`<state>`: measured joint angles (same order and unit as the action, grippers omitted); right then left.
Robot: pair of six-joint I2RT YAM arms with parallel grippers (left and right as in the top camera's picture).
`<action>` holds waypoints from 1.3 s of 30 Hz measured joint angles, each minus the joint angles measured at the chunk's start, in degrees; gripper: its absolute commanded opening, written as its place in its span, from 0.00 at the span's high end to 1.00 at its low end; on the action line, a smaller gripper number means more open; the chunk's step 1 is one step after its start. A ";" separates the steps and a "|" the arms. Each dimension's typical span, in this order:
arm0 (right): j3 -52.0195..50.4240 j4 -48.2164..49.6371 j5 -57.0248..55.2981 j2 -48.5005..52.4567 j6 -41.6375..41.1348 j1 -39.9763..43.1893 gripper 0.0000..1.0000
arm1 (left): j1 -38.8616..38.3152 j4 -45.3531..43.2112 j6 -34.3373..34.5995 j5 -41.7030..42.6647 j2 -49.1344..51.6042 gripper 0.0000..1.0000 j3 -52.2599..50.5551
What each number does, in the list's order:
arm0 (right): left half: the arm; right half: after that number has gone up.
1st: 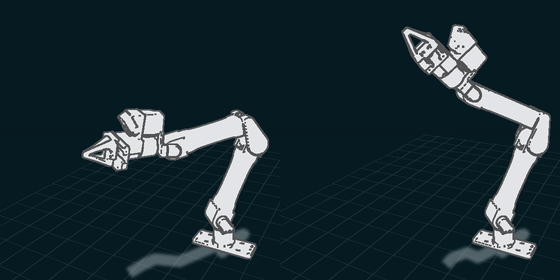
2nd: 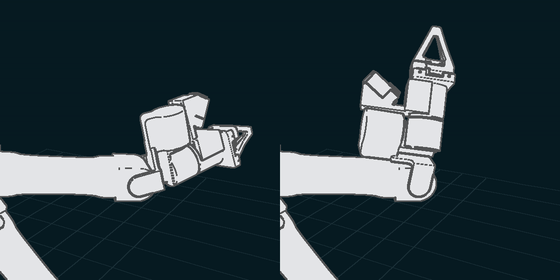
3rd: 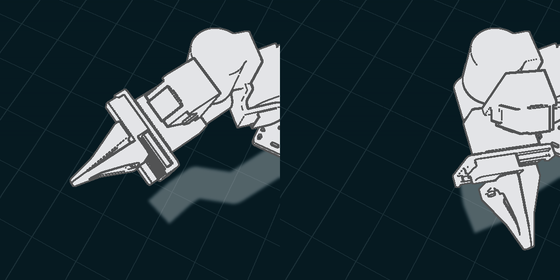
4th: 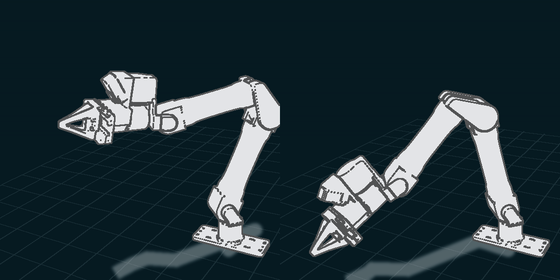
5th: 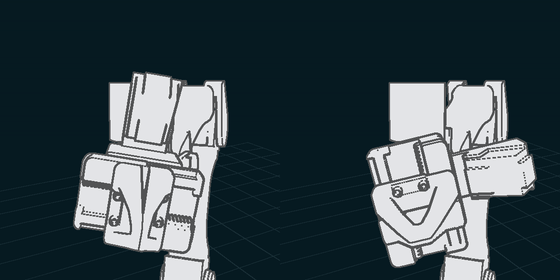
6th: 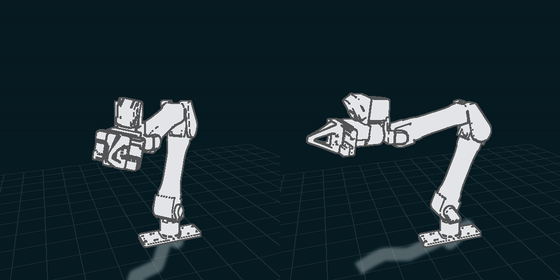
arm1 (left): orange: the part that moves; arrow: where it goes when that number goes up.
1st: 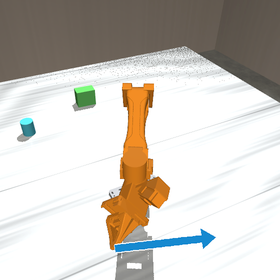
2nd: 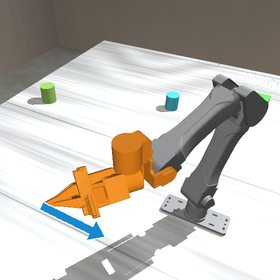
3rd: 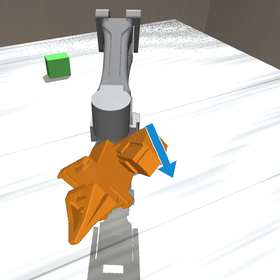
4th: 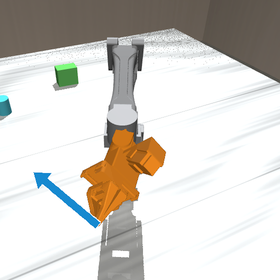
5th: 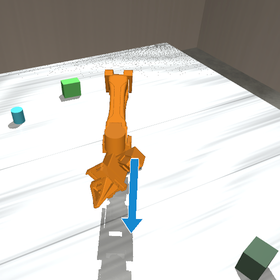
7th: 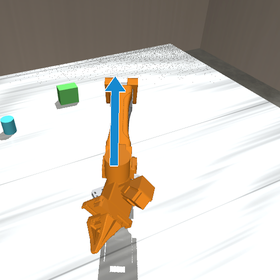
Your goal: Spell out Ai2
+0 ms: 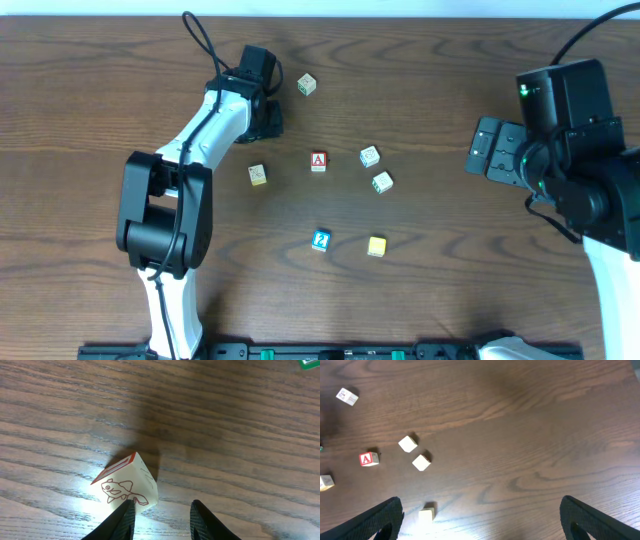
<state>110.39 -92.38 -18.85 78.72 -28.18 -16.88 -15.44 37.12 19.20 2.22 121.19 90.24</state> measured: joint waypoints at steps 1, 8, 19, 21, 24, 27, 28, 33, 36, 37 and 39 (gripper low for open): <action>0.00 0.00 0.00 0.00 0.00 0.00 0.01 | -0.07 -0.04 0.07 0.04 0.00 0.64 0.00; 0.00 0.00 0.00 0.00 0.00 0.00 0.01 | -0.66 0.33 0.26 0.63 0.00 0.63 0.00; -0.02 0.00 0.00 0.00 0.00 0.00 0.01 | -2.40 1.27 0.70 2.36 2.86 0.64 -1.11; -0.02 0.00 0.00 0.00 0.00 0.00 0.01 | -2.40 1.22 0.79 2.40 2.86 0.67 -1.11; -0.11 -0.02 0.00 -0.02 0.00 0.00 0.01 | -2.40 1.16 0.98 3.23 2.86 0.68 -1.11; -0.11 0.07 0.00 -0.02 0.00 0.00 0.01 | -2.36 1.14 1.11 5.88 2.86 0.68 -1.11; -0.11 0.07 0.00 -0.02 0.00 0.00 0.01 | -2.34 1.14 1.14 7.06 2.86 0.68 -1.11; -0.11 0.09 0.00 -0.02 0.00 0.00 0.01 | -2.36 1.18 0.66 10.34 2.80 0.68 -1.07; -0.11 0.11 0.00 -0.02 0.00 0.00 0.01 | -2.36 1.49 0.26 10.67 1.86 0.67 -1.07; -0.11 0.11 0.00 -0.02 0.00 0.00 0.01 | -2.36 1.51 0.24 10.47 1.25 0.64 -1.07; -0.11 0.13 0.00 -0.02 -0.02 0.00 0.01 | -2.36 1.79 -0.07 9.11 -0.87 0.63 -1.07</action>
<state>110.28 -92.25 -18.85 78.70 -28.21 -16.88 -17.80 38.92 19.14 11.33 120.31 89.17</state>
